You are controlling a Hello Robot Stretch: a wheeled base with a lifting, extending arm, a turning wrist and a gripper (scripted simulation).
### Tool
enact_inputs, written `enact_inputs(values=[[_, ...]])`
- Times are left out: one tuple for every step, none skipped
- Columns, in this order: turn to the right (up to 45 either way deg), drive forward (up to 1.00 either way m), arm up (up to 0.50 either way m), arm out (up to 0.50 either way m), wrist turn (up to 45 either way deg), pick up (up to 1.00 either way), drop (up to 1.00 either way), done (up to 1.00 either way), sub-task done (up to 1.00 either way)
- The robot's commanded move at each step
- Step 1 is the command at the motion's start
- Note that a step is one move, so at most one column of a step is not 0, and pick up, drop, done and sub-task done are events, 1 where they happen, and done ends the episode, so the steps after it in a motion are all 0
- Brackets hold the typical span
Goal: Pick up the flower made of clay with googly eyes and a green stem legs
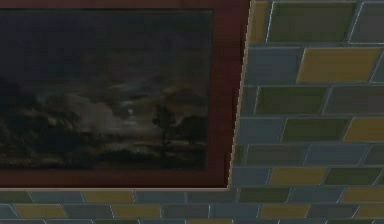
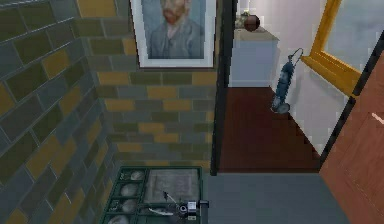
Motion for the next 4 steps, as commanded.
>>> enact_inputs(values=[[0.0, 0.00, 0.00, 0.00, 27.0, 0.00, 0.00, 0.00, 0.00], [0.0, 0.00, -0.30, 0.00, 0.0, 0.00, 0.00, 0.00, 0.00], [0.0, 0.00, 0.00, 0.00, 0.0, 1.00, 0.00, 0.00, 0.00], [0.0, 0.00, 0.10, 0.00, 0.0, 0.00, 0.00, 0.00, 0.00]])
